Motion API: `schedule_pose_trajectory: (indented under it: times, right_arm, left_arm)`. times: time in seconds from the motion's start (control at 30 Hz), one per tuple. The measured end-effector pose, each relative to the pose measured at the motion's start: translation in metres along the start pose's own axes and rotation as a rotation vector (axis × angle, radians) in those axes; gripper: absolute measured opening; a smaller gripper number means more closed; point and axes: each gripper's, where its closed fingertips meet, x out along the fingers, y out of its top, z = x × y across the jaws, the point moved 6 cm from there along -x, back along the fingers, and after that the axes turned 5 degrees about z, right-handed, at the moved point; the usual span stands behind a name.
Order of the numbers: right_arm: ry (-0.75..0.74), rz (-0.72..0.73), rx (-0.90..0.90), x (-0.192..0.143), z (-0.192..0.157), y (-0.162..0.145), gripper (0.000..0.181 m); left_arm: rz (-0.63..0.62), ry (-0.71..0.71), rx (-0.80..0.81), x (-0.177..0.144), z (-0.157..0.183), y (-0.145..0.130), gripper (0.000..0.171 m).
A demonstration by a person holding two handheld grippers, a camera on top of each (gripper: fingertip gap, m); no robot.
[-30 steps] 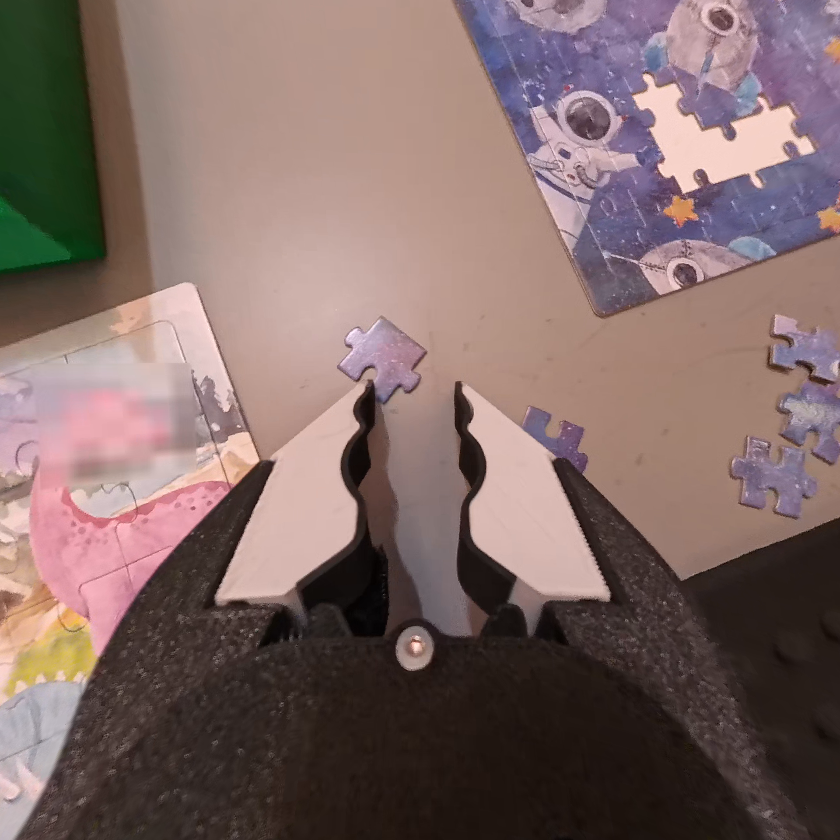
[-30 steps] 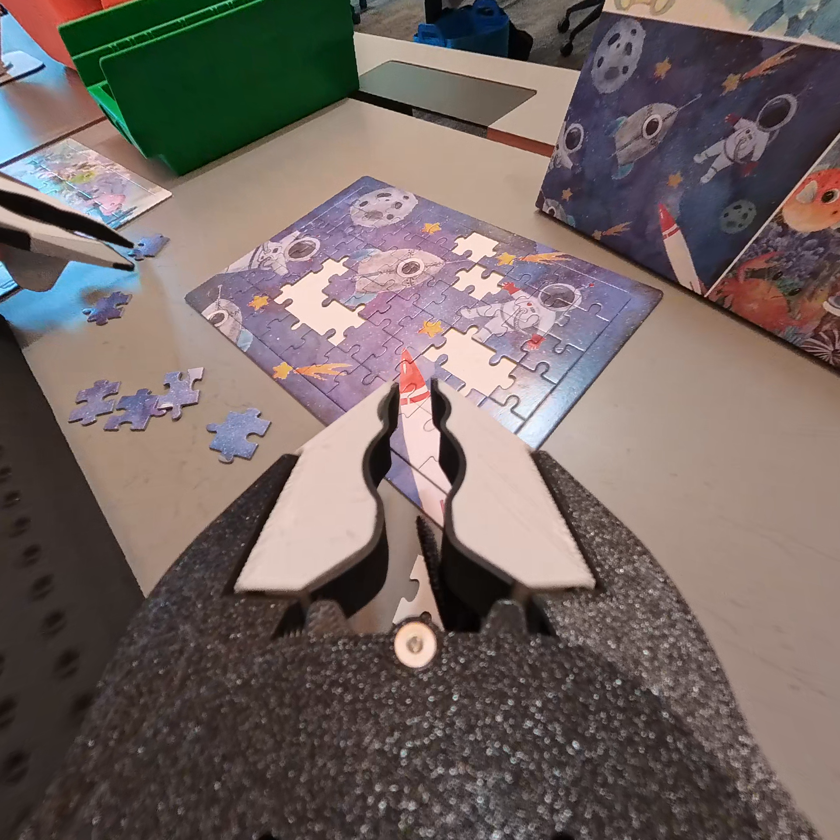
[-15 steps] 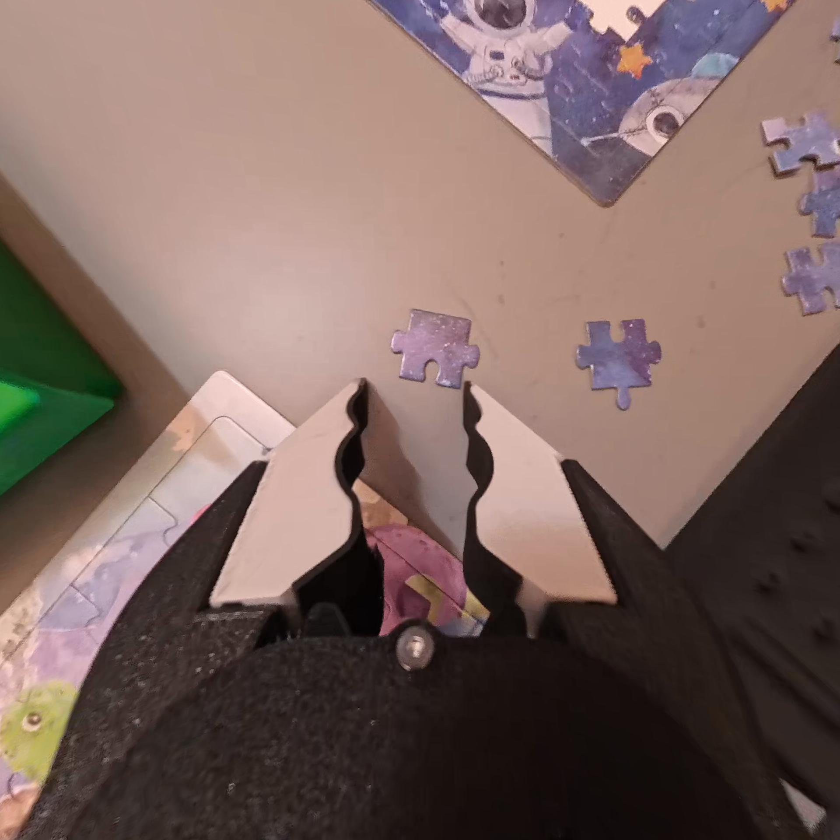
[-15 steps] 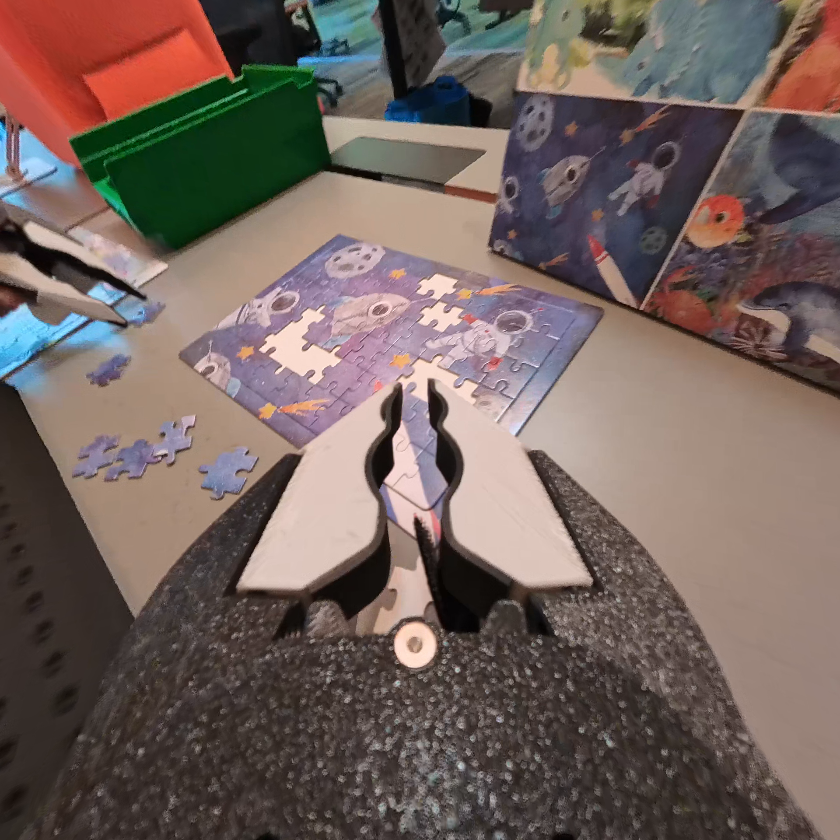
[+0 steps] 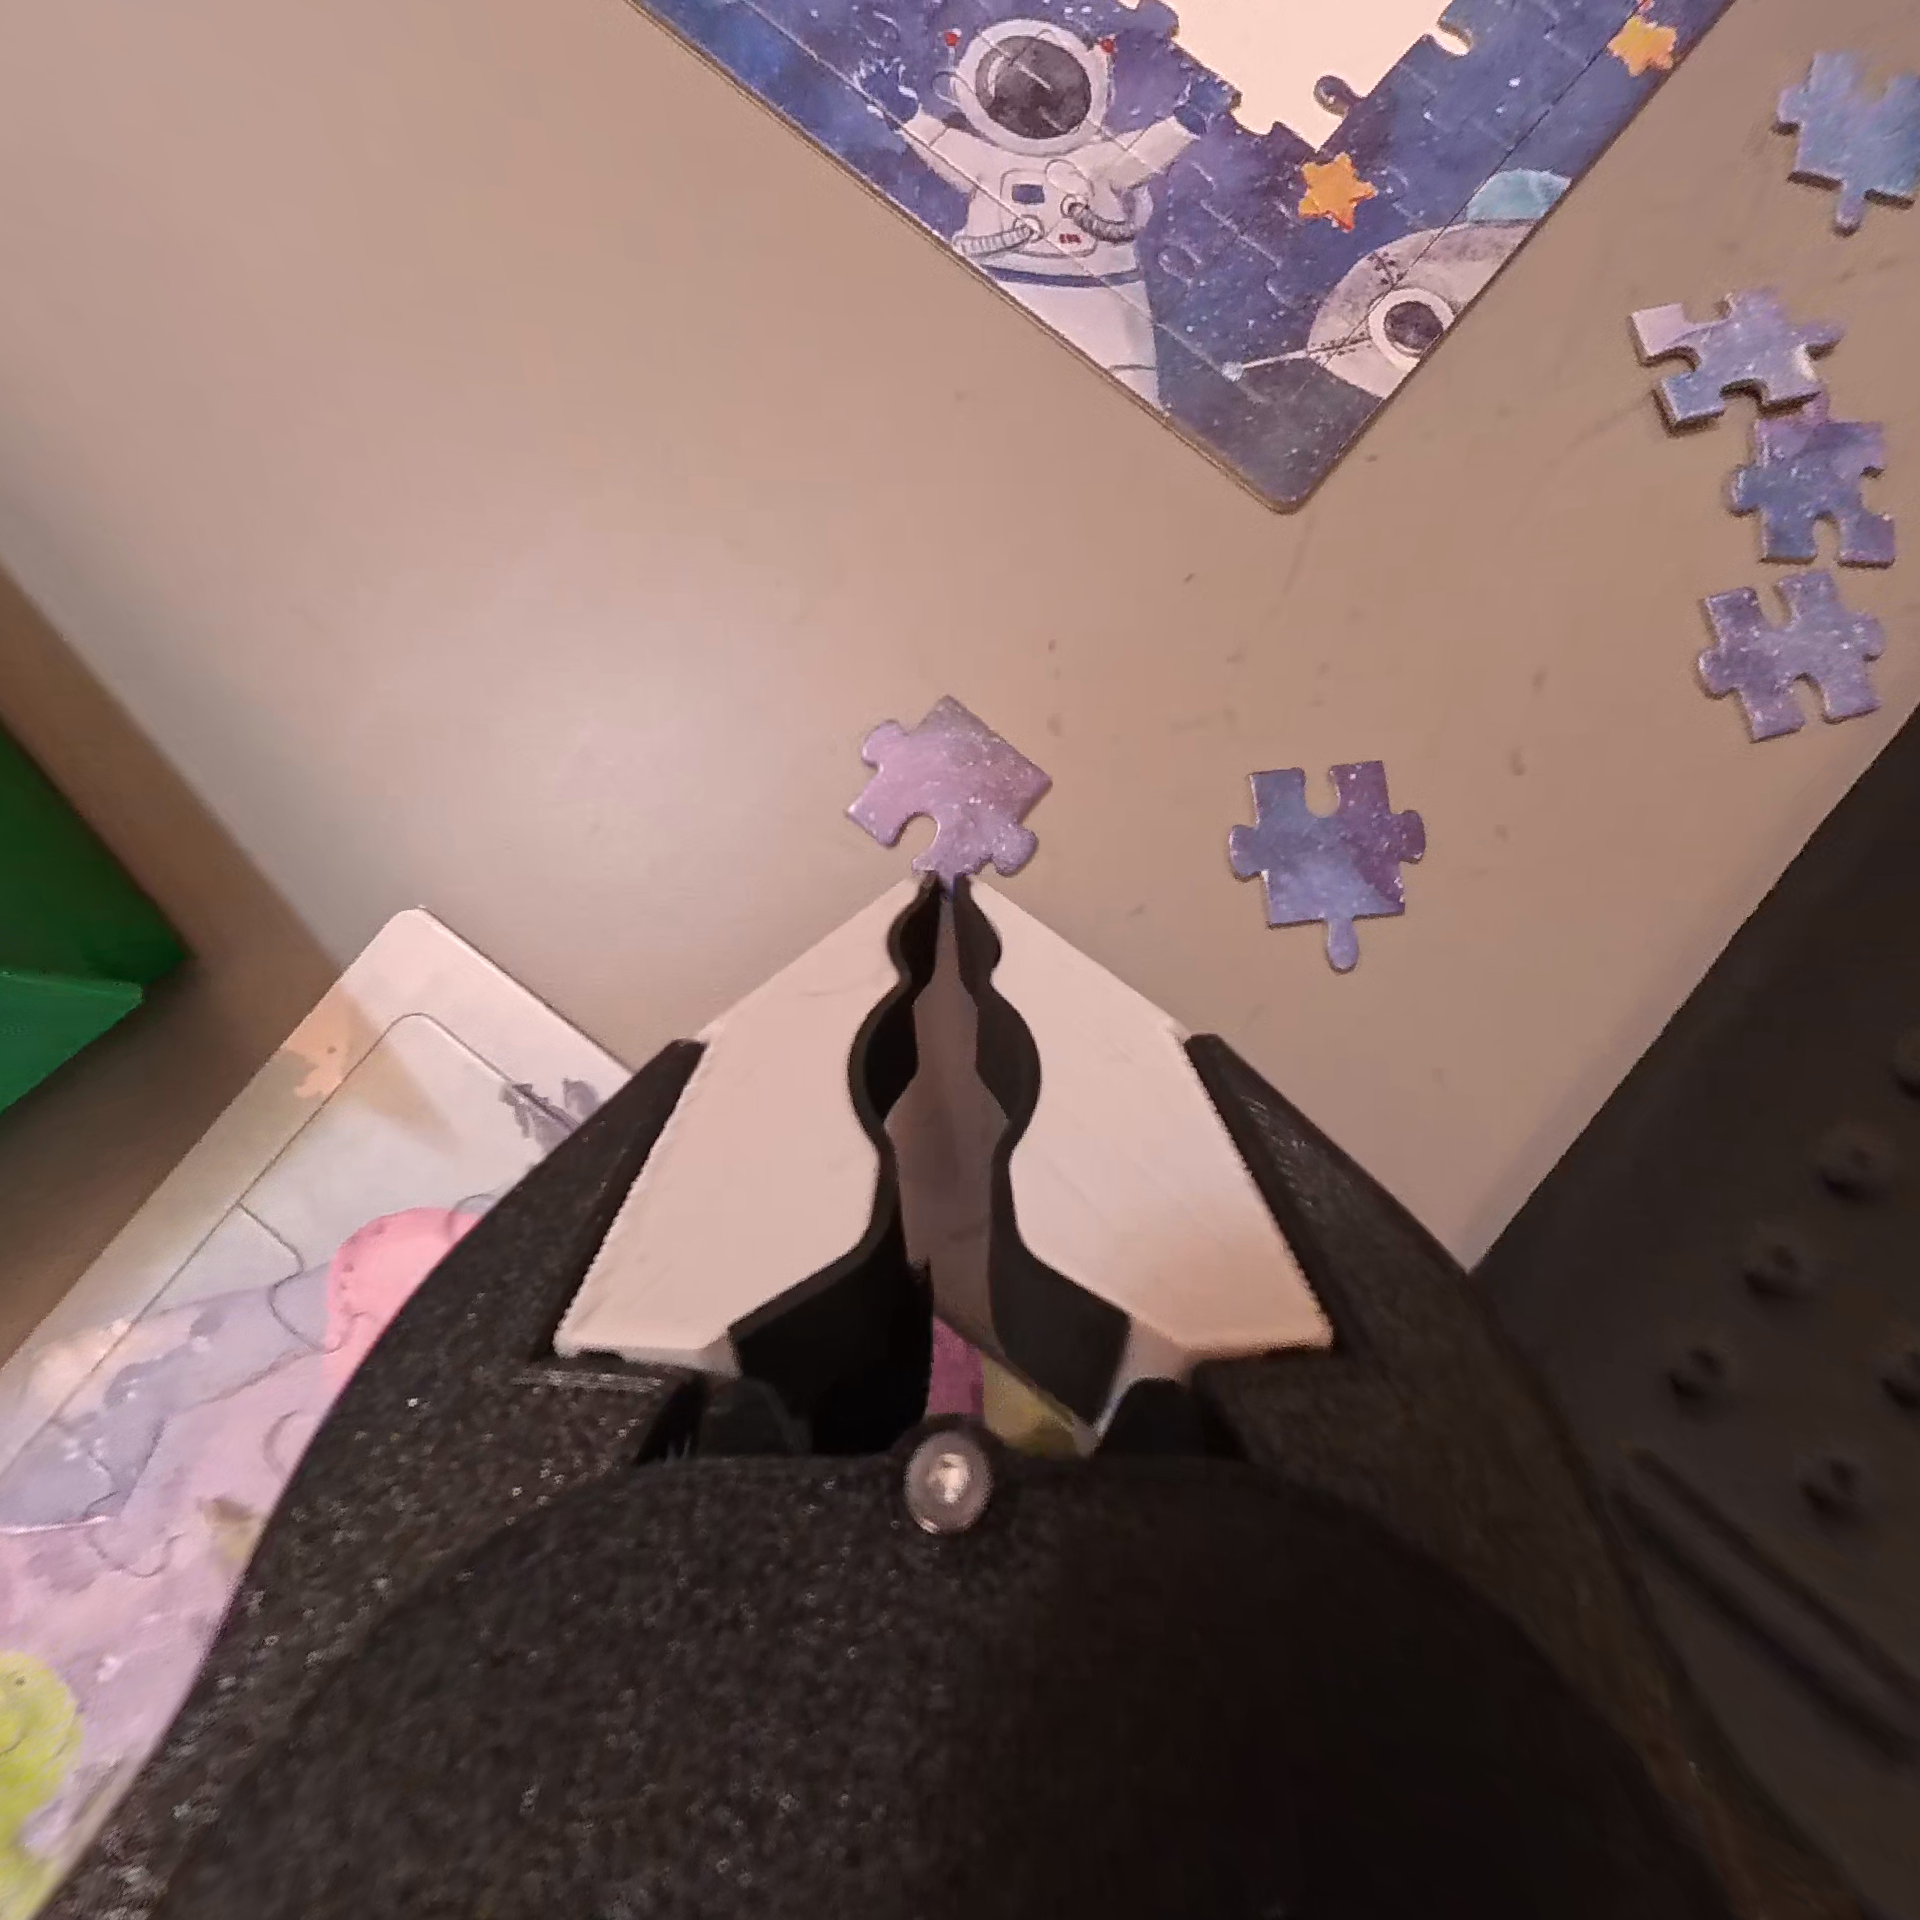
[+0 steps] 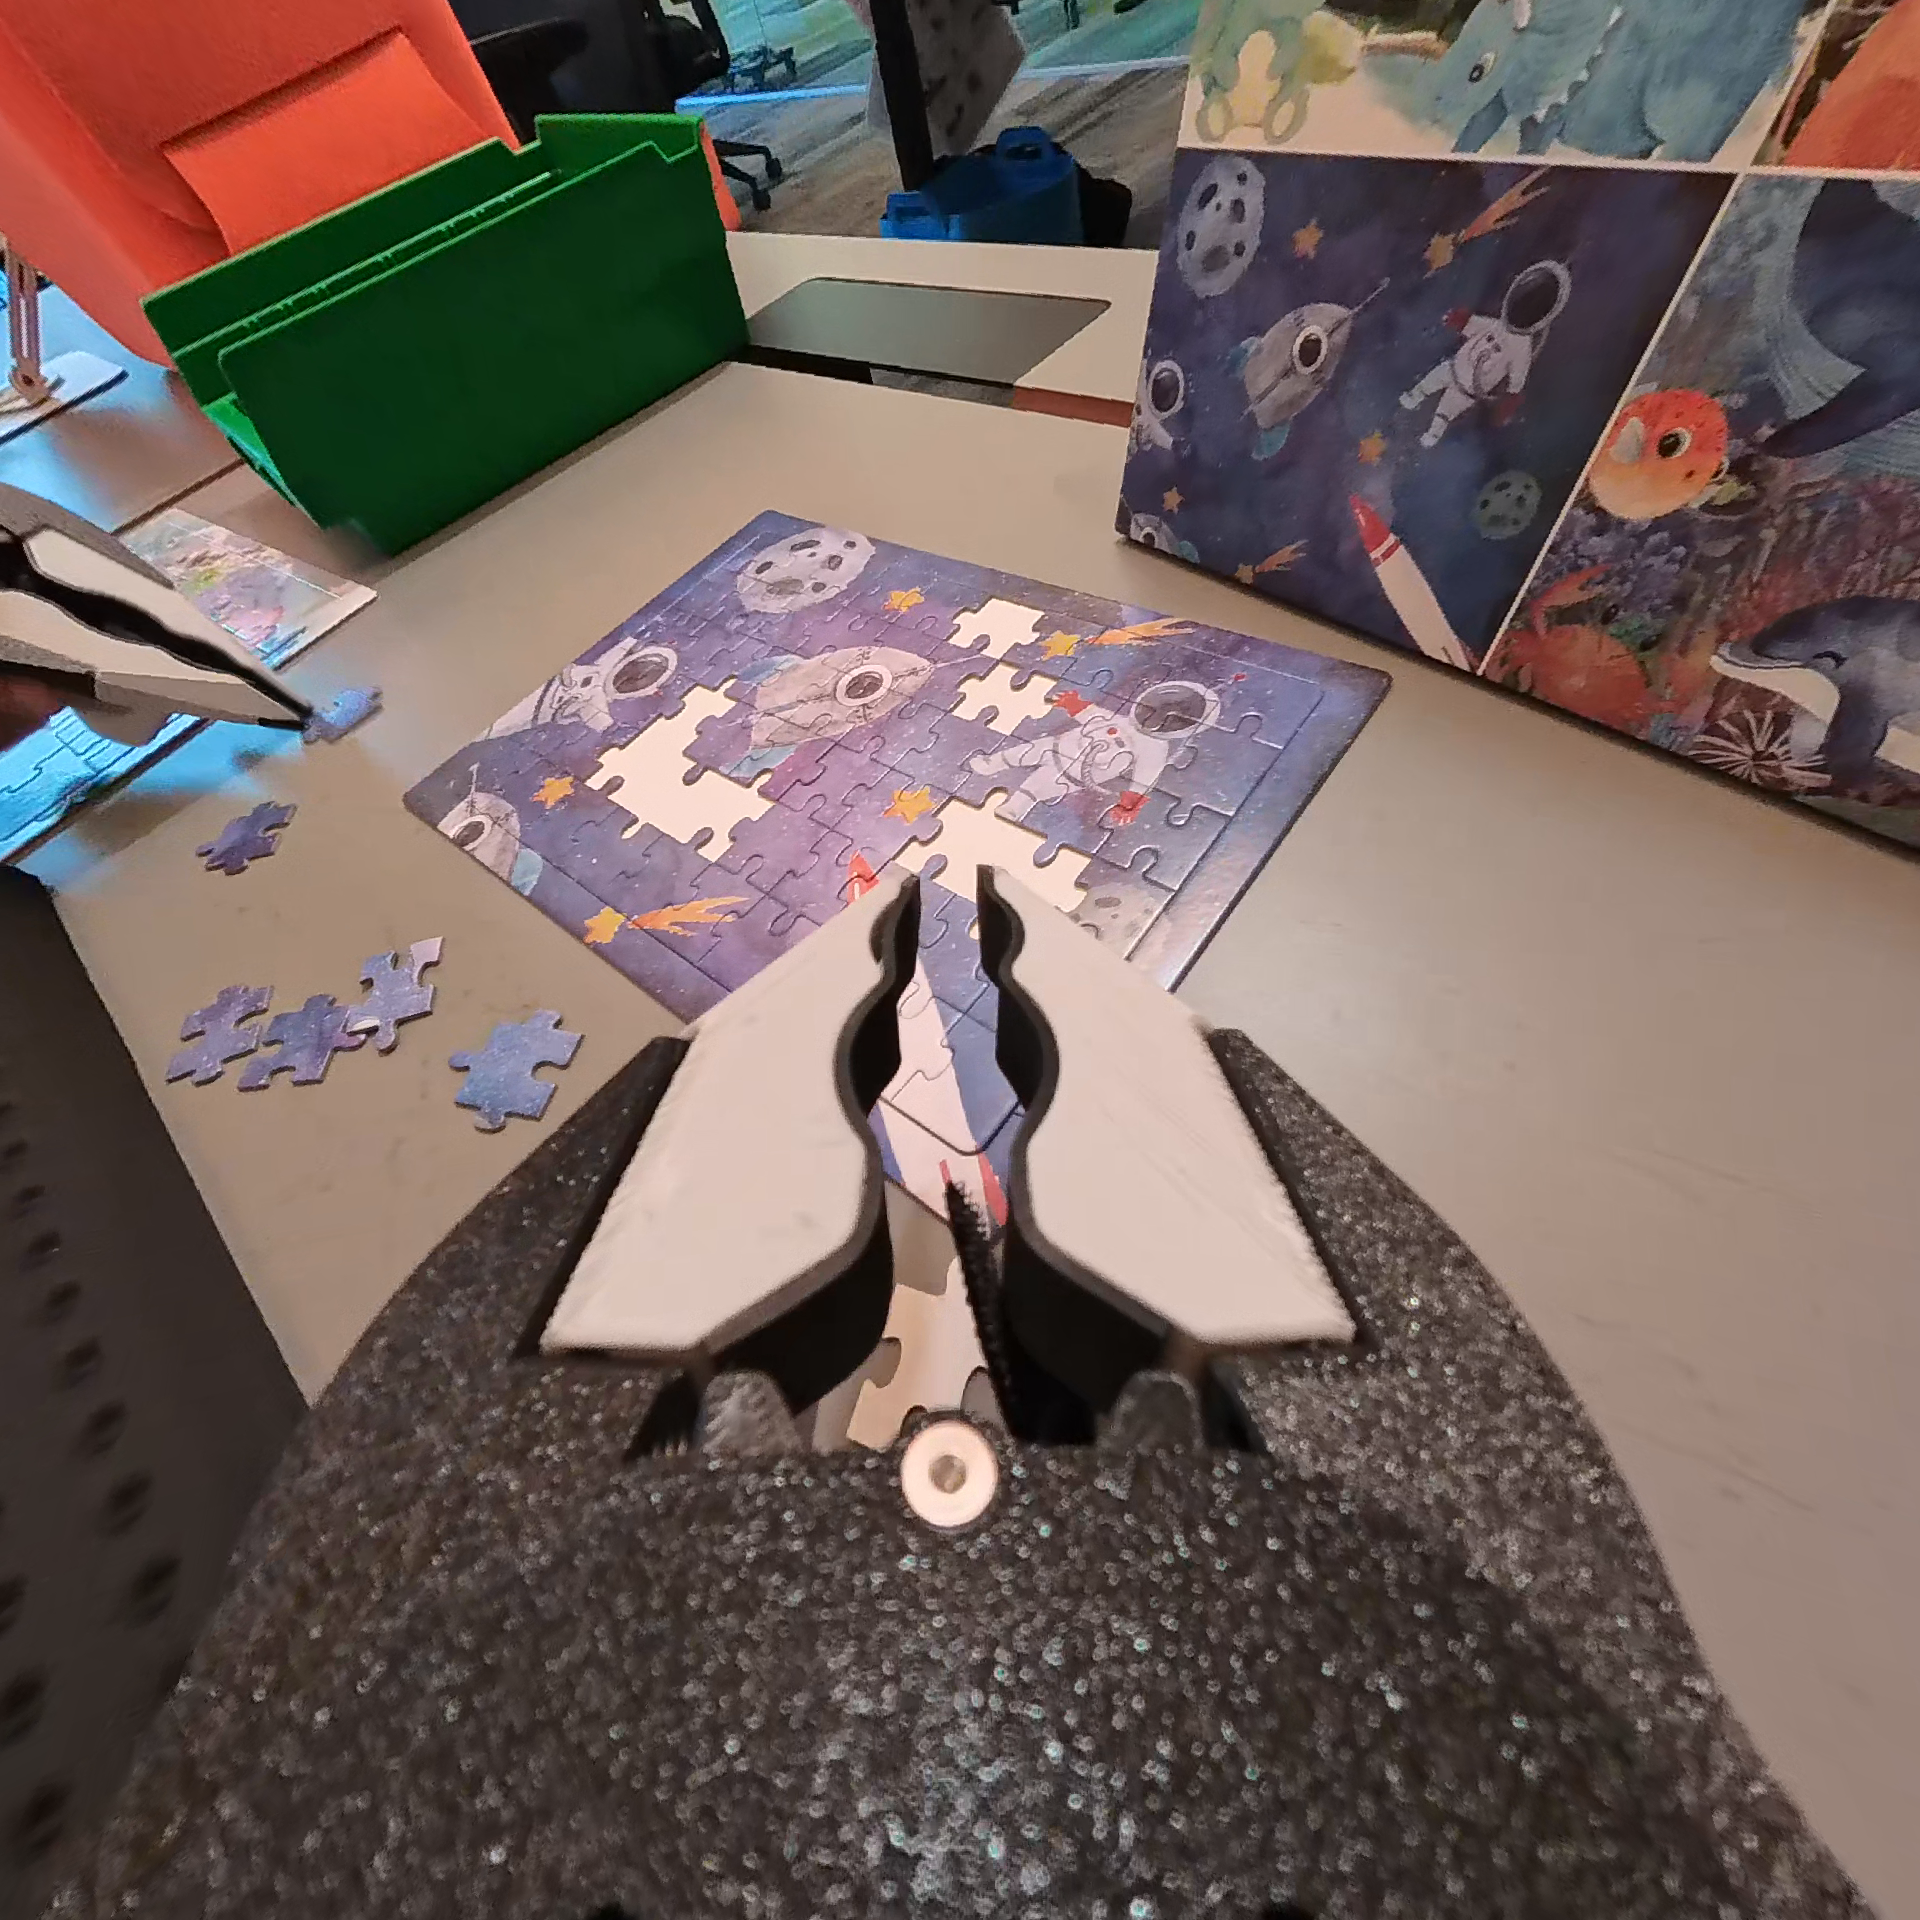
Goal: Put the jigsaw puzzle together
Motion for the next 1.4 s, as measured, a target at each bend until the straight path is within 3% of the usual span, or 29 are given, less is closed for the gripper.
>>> schedule_pose_trajectory:
  times: [0.23, 0.4, 0.6, 0.67, 0.77, 0.9, 1.4]
  right_arm:
    - [0.009, -0.005, 0.006, 0.000, -0.001, -0.001, 0.011]
    - [0.010, -0.003, 0.009, 0.000, 0.000, -0.001, 0.010]
    - [0.014, -0.011, 0.010, 0.001, -0.001, -0.002, 0.010]
    - [0.015, -0.011, 0.010, 0.001, -0.001, -0.002, 0.010]
    - [0.021, -0.013, 0.012, 0.001, -0.002, -0.002, 0.010]
    - [0.027, -0.019, 0.003, 0.002, -0.003, -0.003, 0.010]
    - [0.040, -0.034, 0.009, 0.004, -0.004, -0.005, 0.011]
  left_arm:
    - [0.028, -0.061, -0.026, 0.021, 0.034, 0.021, 0.019]
    - [0.092, 0.037, 0.021, 0.013, 0.028, 0.036, 0.021]
    - [0.130, 0.186, -0.279, 0.005, 0.003, 0.032, 0.038]
    - [0.167, 0.146, -0.259, 0.003, 0.018, 0.034, 0.038]
    - [0.102, 0.174, -0.181, 0.008, 0.023, 0.025, 0.042]
    - [0.081, 0.105, -0.153, 0.019, 0.023, 0.024, 0.053]
    - [0.040, 0.146, -0.105, 0.034, 0.022, 0.032, 0.037]
